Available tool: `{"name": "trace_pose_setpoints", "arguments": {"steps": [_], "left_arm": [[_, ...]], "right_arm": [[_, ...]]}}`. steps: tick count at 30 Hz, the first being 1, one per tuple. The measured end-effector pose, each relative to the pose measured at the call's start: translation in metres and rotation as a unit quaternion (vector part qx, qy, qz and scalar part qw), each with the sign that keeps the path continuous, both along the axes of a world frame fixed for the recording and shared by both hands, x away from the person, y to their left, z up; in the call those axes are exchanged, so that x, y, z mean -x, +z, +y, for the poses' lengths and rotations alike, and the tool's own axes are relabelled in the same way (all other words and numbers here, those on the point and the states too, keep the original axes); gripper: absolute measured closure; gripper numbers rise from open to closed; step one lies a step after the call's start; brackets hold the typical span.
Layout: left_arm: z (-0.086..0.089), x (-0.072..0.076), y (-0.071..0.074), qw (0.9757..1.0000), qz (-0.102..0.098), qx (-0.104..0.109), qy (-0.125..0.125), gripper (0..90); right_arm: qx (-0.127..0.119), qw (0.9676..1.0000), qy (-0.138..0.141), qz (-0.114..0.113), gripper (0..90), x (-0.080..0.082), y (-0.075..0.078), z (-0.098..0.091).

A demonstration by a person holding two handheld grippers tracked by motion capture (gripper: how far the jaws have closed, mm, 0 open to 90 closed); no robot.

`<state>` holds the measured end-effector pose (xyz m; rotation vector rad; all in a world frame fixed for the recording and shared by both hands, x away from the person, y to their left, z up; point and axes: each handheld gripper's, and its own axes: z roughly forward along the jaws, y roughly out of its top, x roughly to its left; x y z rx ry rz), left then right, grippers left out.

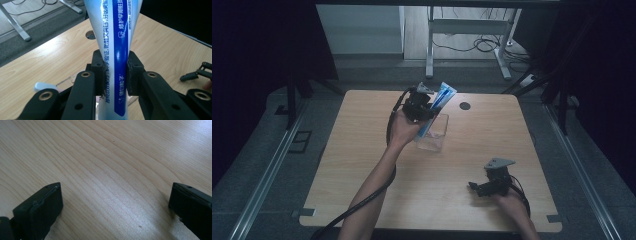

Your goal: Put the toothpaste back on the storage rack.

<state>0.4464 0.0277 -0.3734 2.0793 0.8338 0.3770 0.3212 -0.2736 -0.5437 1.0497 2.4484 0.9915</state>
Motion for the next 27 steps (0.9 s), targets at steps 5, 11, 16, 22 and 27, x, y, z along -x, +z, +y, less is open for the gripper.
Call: {"name": "trace_pose_setpoints", "arguments": {"steps": [5, 11, 16, 22, 27], "left_arm": [[-0.003, -0.005, -0.002, 0.9999, -0.010, 0.001, 0.006, 73.1], [-0.006, -0.012, -0.002, 0.9996, -0.024, 0.008, 0.013, 73.2], [-0.011, -0.016, -0.003, 0.9993, -0.031, 0.013, 0.016, 73.1], [-0.015, -0.021, -0.011, 0.9990, -0.040, 0.010, 0.019, 73.1], [-0.017, -0.025, -0.017, 0.9987, -0.044, 0.009, 0.023, 73.1]], "right_arm": [[0.000, 1.0000, 0.000, 0.000, 0.0, 0.000, 0.000, 0.000], [0.000, 1.0000, 0.000, -0.002, 0.0, 0.000, 0.000, 0.000], [0.000, 1.0000, 0.000, 0.000, 0.0, 0.000, 0.000, 0.000], [0.000, 1.0000, 0.000, -0.001, 0.0, 0.000, 0.000, 0.000], [0.000, 1.0000, 0.000, 0.000, 0.0, 0.000, 0.000, 0.000]]}}
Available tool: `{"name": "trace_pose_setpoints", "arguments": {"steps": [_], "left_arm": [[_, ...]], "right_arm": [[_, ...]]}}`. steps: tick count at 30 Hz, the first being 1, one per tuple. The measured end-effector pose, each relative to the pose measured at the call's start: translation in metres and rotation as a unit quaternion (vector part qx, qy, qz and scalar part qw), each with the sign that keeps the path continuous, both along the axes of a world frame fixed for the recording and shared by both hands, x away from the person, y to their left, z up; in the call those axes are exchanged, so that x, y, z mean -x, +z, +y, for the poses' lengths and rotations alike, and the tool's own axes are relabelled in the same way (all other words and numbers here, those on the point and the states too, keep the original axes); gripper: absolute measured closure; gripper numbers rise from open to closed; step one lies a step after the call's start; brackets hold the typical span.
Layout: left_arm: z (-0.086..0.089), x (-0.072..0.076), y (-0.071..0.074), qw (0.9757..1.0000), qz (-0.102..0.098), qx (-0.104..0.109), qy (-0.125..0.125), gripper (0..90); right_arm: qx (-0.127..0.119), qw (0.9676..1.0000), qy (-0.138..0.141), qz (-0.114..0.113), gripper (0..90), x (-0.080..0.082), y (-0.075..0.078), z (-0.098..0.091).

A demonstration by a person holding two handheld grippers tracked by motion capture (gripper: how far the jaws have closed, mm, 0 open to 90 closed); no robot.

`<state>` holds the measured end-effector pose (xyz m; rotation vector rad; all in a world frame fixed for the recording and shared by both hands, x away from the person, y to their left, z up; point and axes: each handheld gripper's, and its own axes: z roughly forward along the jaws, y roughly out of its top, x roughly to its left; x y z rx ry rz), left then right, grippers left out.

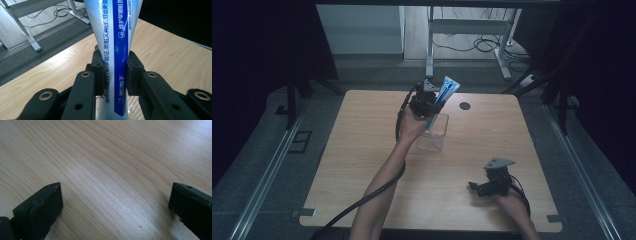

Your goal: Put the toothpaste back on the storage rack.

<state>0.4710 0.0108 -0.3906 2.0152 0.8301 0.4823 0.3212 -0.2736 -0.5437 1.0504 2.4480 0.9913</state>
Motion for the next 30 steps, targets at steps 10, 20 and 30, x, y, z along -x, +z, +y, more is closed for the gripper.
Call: {"name": "trace_pose_setpoints", "arguments": {"steps": [10, 20, 30], "left_arm": [[-0.003, -0.003, -0.017, 1.0000, -0.001, -0.007, 0.006, 72.8], [-0.004, -0.003, -0.032, 0.9998, 0.005, -0.017, 0.010, 72.4], [-0.003, -0.002, -0.040, 0.9993, 0.015, -0.030, 0.013, 72.0]], "right_arm": [[0.000, 1.0000, 0.000, 0.000, 0.0, 0.000, 0.000, 0.000], [0.000, 1.0000, 0.000, 0.000, 0.0, 0.000, 0.000, 0.000], [0.000, 1.0000, 0.000, -0.001, 0.0, 0.000, 0.000, 0.000]]}}
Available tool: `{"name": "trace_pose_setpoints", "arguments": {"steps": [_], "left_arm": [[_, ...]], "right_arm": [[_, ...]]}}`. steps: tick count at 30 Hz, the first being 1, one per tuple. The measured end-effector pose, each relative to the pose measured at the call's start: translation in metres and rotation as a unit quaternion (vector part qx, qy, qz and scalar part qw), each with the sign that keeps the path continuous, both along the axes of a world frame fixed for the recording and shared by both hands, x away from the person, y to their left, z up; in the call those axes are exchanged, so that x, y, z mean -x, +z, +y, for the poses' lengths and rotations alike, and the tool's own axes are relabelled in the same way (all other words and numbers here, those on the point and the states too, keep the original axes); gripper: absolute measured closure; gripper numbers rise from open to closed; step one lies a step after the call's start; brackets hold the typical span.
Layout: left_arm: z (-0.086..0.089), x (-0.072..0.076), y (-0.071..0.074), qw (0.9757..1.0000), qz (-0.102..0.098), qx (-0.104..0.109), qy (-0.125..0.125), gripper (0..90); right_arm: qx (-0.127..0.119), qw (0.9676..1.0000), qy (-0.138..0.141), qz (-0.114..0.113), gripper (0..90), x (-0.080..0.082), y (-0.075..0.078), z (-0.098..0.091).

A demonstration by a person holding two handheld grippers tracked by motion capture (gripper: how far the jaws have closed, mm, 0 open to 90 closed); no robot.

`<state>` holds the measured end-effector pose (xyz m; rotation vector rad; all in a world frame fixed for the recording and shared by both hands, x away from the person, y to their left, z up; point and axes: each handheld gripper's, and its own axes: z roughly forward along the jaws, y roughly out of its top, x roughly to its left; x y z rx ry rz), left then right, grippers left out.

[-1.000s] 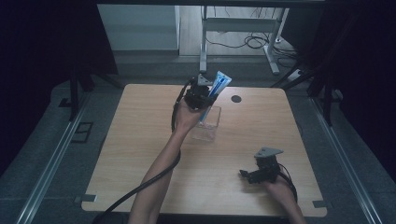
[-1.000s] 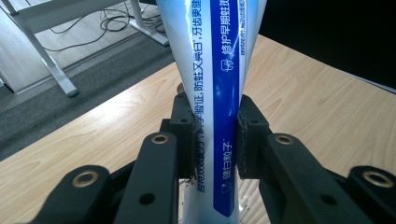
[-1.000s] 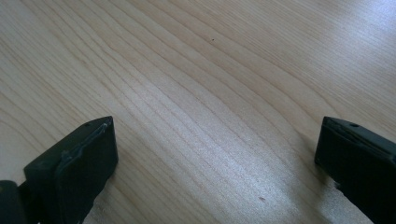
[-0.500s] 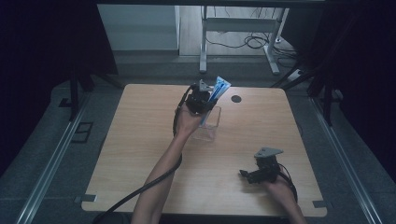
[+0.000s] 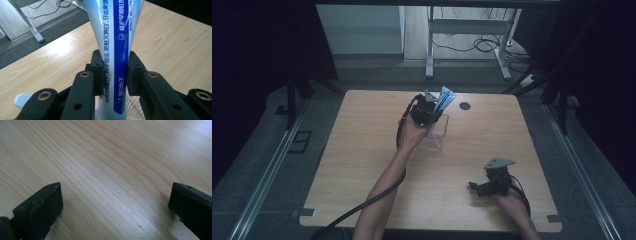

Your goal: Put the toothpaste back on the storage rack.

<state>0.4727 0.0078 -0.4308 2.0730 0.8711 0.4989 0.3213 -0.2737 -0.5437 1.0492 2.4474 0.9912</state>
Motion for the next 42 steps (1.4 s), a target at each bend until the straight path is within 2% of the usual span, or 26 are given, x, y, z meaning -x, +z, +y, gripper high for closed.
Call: {"name": "trace_pose_setpoints", "arguments": {"steps": [11, 18, 20, 26, 31, 34, 42], "left_arm": [[-0.004, 0.004, -0.005, 0.9999, 0.010, -0.009, -0.011, 71.3], [-0.007, 0.007, -0.017, 0.9986, 0.026, -0.039, -0.025, 71.1], [-0.006, 0.008, -0.019, 0.9987, 0.026, -0.034, -0.027, 70.9], [-0.008, 0.009, -0.017, 0.9980, 0.030, -0.045, -0.031, 70.1], [-0.008, 0.008, -0.017, 0.9979, 0.038, -0.044, -0.029, 68.3], [-0.006, 0.008, -0.015, 0.9980, 0.045, -0.031, -0.033, 62.9], [-0.005, 0.012, -0.009, 0.9982, 0.039, -0.026, -0.038, 50.6]], "right_arm": [[0.000, 1.0000, 0.000, 0.000, 0.0, 0.000, 0.000, 0.000], [0.000, 1.0000, 0.000, 0.000, 0.0, 0.000, 0.000, 0.000], [0.000, 1.0000, 0.000, 0.000, 0.0, 0.000, 0.000, 0.000], [0.000, 1.0000, 0.000, 0.000, 0.0, 0.000, 0.000, 0.000], [0.000, 1.0000, 0.000, 0.000, 0.0, 0.000, 0.000, 0.000], [0.000, 1.0000, 0.000, 0.000, 0.0, 0.000, 0.000, 0.000], [0.000, 1.0000, 0.000, 0.000, 0.0, 0.000, 0.000, 0.000]]}}
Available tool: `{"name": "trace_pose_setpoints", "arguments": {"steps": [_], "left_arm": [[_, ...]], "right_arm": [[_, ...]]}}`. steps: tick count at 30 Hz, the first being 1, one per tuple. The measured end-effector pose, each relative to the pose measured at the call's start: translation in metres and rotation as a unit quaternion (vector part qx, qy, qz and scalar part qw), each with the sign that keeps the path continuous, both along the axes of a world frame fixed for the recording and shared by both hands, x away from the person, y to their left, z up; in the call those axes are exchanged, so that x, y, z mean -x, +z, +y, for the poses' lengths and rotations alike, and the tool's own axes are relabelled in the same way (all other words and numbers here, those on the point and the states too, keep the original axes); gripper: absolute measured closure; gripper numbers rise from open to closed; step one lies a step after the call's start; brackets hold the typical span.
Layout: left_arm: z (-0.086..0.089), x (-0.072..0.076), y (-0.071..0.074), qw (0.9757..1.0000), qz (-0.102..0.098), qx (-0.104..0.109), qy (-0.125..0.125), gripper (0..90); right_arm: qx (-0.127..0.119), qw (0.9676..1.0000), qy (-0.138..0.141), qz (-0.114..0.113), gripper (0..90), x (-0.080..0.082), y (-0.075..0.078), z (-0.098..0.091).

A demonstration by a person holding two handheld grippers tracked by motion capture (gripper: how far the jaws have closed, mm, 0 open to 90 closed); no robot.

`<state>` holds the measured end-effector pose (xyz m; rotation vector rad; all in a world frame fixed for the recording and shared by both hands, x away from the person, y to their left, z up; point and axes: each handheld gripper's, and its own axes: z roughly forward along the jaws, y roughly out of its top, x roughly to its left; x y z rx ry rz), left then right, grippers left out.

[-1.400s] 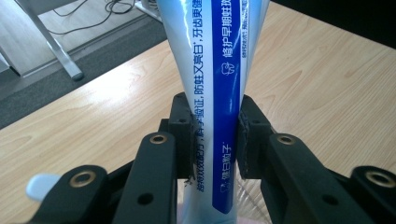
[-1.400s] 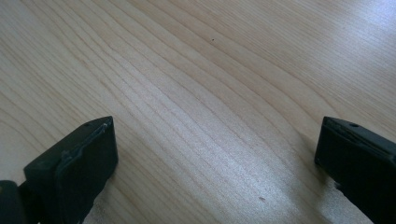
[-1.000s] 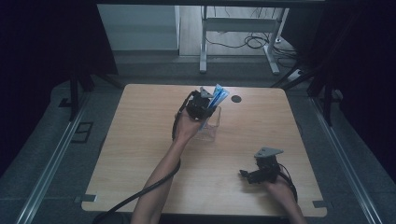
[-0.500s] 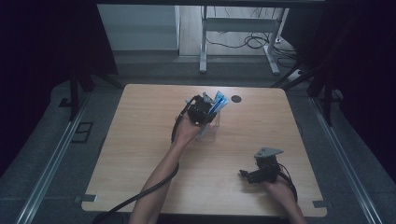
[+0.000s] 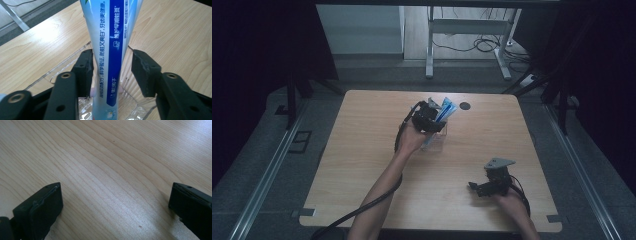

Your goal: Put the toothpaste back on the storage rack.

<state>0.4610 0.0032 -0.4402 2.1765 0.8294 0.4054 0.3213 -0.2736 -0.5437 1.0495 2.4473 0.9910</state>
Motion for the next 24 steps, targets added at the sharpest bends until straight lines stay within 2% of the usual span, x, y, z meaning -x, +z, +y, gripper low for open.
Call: {"name": "trace_pose_setpoints", "arguments": {"steps": [7, 10, 17, 24], "left_arm": [[0.002, 0.002, 0.001, 0.9996, 0.019, 0.022, -0.004, 37.6], [0.002, 0.004, 0.002, 0.9997, 0.014, 0.020, 0.000, 30.4], [0.004, 0.009, 0.009, 0.9988, 0.024, 0.043, -0.001, 20.7], [0.006, 0.025, 0.010, 0.9979, 0.019, 0.060, -0.011, 16.5]], "right_arm": [[0.000, 1.0000, 0.000, 0.000, 0.0, 0.000, 0.000, 0.000], [0.000, 1.0000, 0.000, 0.000, 0.0, 0.000, 0.000, 0.000], [0.000, 1.0000, 0.000, 0.000, 0.0, 0.000, 0.000, 0.000], [0.000, 1.0000, 0.000, 0.000, 0.0, 0.000, 0.000, 0.000]]}}
